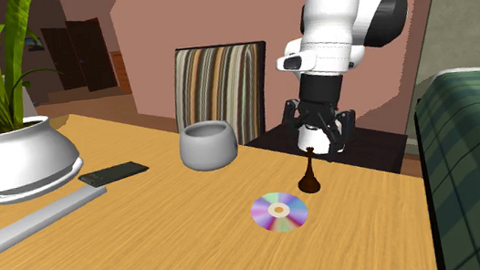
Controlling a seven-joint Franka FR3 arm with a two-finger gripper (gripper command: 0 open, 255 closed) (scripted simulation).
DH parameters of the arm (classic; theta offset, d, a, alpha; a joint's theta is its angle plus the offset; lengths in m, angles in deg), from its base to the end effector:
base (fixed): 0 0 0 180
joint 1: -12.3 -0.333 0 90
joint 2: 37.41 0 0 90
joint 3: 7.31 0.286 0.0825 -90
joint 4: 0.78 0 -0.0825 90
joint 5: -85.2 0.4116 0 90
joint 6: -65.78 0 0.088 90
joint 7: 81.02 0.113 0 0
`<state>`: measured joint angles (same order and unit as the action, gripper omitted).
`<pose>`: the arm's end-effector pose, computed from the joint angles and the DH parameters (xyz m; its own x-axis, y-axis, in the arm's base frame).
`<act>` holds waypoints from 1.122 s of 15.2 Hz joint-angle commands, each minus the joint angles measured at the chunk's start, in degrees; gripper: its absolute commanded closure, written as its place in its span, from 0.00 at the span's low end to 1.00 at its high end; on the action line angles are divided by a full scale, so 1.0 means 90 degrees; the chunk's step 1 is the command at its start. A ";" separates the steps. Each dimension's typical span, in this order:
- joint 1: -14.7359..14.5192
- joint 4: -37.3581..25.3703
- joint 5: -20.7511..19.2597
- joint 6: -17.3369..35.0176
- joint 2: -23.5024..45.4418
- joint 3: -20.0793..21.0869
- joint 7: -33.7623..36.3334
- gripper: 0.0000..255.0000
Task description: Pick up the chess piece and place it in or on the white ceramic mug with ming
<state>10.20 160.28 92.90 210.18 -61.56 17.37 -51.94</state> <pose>0.3676 0.1573 0.2701 0.9767 -0.1671 0.1348 -0.1713 -0.9850 0.0194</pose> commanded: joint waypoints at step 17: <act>-0.0108 -0.0270 0.0081 -0.0817 -0.0555 -0.0191 -0.0139 1.00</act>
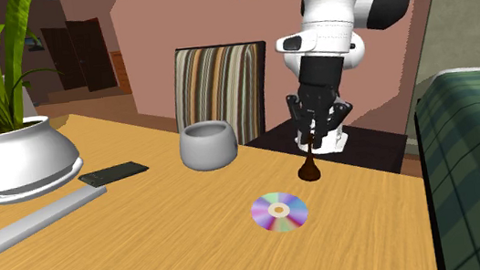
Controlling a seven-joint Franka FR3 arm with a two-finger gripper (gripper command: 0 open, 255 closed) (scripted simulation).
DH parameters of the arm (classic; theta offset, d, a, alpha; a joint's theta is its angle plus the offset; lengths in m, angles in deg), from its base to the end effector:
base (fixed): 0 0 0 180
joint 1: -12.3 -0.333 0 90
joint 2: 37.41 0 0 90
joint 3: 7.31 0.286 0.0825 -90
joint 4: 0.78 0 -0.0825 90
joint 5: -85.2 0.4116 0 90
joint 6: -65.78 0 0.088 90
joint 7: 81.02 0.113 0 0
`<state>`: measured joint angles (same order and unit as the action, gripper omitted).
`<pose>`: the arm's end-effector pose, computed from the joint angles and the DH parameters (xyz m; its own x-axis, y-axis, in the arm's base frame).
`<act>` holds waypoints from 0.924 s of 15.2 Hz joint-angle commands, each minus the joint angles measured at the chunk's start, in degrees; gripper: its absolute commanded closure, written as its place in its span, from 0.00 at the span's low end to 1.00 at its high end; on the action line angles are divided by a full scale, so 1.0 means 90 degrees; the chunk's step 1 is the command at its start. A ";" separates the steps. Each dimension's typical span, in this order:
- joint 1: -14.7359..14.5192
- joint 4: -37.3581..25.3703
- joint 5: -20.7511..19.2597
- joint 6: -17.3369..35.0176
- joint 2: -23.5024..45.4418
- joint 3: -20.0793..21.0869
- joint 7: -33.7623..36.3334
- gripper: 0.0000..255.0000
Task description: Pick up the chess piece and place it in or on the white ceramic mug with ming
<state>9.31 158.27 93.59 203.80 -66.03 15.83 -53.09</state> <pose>0.3716 0.1579 0.3054 0.9766 -0.1671 0.1355 -0.1712 -0.9850 0.0192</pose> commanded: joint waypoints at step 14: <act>-0.0062 -0.0807 -0.0028 -0.1589 -0.0788 -0.0319 -0.0161 1.00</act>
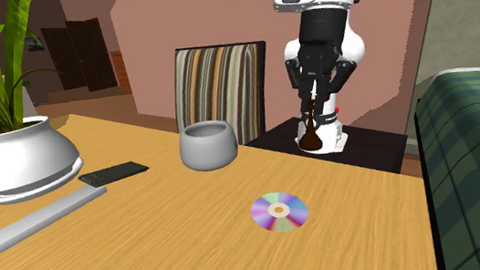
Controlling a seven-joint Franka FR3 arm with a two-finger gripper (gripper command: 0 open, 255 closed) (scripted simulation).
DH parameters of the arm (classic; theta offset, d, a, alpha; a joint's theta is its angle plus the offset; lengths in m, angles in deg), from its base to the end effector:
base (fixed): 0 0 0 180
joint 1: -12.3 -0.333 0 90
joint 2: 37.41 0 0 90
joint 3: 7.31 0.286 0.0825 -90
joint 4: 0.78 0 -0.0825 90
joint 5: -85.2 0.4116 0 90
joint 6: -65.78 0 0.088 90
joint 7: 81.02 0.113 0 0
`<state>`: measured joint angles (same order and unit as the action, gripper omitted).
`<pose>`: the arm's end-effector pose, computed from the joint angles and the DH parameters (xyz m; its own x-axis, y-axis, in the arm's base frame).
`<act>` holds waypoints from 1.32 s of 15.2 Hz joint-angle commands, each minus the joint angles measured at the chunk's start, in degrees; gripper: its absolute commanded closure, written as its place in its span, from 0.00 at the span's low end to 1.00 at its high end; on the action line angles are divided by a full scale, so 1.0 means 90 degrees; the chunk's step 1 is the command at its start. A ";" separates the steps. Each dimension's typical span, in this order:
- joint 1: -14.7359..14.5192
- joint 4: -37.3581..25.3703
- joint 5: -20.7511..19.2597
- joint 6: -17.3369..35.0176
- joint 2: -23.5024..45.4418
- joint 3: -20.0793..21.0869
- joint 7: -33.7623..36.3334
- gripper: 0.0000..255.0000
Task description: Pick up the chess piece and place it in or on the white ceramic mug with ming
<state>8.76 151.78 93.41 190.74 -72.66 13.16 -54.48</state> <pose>0.3784 0.1592 0.3840 0.9766 -0.1671 0.1351 -0.1712 -0.9851 0.0192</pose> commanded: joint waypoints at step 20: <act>0.0521 -0.0627 -0.0640 -0.1373 -0.0727 -0.1384 -0.1376 1.00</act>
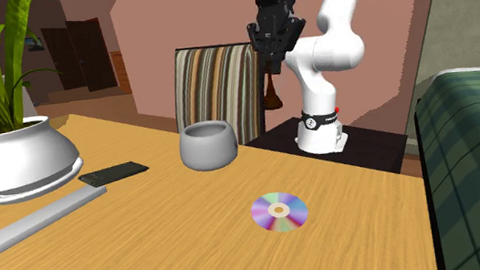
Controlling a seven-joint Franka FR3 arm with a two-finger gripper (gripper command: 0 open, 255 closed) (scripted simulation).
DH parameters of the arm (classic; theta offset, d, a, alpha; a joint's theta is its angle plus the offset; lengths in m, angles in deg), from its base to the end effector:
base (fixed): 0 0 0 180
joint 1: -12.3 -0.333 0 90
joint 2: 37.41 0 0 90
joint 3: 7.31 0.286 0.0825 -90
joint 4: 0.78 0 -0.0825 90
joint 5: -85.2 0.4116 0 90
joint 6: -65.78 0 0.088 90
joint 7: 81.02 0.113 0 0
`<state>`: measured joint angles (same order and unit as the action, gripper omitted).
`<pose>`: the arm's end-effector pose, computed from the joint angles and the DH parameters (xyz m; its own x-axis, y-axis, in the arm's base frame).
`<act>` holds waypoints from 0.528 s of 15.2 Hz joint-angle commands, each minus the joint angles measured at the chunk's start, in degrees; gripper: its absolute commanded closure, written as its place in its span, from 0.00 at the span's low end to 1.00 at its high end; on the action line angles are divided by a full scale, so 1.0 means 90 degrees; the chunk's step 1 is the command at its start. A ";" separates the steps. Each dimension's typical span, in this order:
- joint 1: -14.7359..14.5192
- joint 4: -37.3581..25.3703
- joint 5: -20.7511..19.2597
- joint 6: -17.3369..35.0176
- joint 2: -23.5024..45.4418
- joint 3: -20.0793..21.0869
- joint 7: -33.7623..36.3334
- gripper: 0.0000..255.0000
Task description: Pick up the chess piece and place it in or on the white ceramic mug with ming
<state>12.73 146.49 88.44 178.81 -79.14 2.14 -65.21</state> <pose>0.3880 0.0640 0.4662 0.9765 -0.1683 0.1350 -0.1723 -0.9849 0.0190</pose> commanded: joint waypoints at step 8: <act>0.0647 -0.0290 -0.0693 -0.0108 0.0157 -0.1297 -0.1460 1.00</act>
<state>18.02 144.50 82.80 177.80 -78.34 -8.43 -77.03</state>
